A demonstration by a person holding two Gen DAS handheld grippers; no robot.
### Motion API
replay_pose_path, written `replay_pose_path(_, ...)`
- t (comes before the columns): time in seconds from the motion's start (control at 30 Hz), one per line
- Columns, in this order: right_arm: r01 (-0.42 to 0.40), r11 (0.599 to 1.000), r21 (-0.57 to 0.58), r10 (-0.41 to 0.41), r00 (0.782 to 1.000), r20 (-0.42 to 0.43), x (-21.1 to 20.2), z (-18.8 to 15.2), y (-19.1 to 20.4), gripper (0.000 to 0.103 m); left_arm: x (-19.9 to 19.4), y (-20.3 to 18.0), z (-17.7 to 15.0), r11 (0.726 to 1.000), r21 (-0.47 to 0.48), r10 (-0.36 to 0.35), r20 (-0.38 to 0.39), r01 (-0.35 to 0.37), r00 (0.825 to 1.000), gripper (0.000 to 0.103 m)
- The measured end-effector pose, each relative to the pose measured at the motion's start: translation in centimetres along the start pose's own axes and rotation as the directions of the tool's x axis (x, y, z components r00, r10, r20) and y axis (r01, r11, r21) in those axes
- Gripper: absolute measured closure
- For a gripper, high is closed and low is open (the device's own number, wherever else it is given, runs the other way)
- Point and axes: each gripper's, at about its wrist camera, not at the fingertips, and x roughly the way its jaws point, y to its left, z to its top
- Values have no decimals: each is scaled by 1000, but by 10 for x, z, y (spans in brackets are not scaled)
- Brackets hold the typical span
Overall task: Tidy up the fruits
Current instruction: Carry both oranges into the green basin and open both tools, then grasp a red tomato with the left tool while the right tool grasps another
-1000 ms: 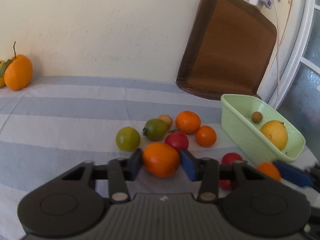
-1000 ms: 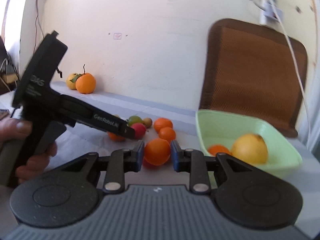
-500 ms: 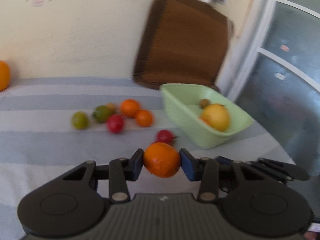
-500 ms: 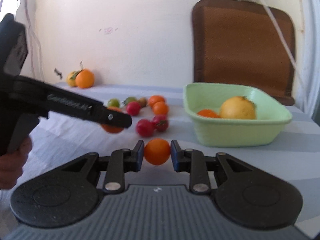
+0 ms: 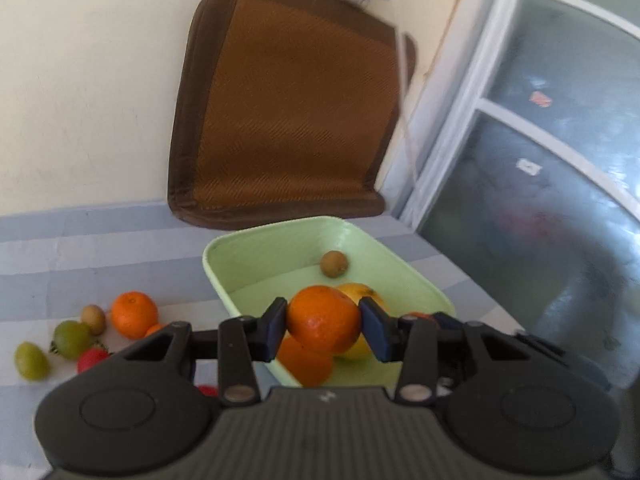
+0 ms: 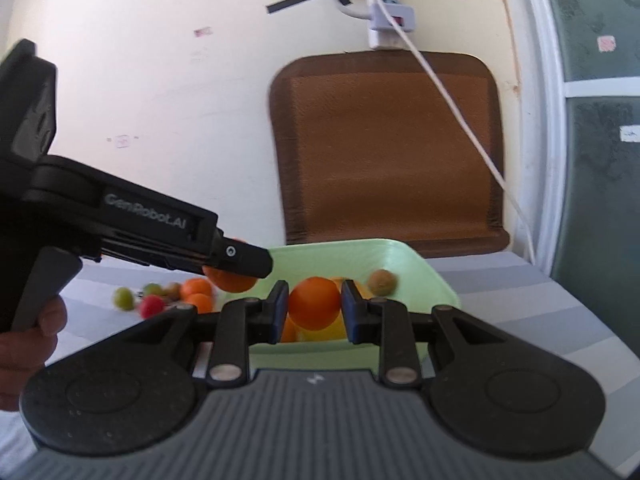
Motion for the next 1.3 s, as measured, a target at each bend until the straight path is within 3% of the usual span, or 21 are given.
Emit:
replay_pose_path(0.2,58,998,39,-57,998,-12,6,0,-28,72,35,6,7,999,-19,27,-48,-28,998,64)
replay_pose_path(0.37,68,997,23,-68,998,-18,12,-3,-29,71,39,3,8,999,9,49,-40,-48,998,51)
replay_pose_path(0.47,68,997,32,-68,998,-5,9,-2,-29,71,22,3,10,999,12,34,-5,-34,999,51)
replay_pose_path(0.6,64,996,55,-66,997,29,-2,1,-30,71,-28,15,8,999,17,33,91,-35,995,47)
replay_pose_path(0.7,34,997,65,-39,997,69,-16,3,-25,71,-64,29,-5,997,22,71,140,-74,988,46)
replay_pose_path(0.83,-24,998,63,19,997,76,-27,1,-11,71,-90,39,-34,987,54,140,139,-149,980,46)
replay_pose_path(1.07,-92,991,92,94,996,-8,-28,-16,15,71,-64,23,-77,964,194,175,43,-180,984,46)
replay_pose_path(1.17,-110,988,105,116,992,-55,-25,-21,22,71,-44,18,-83,944,252,214,17,-212,977,48)
replay_pose_path(1.3,-123,988,91,131,987,-92,-21,-22,31,71,-31,25,-84,952,229,213,-15,-204,977,74)
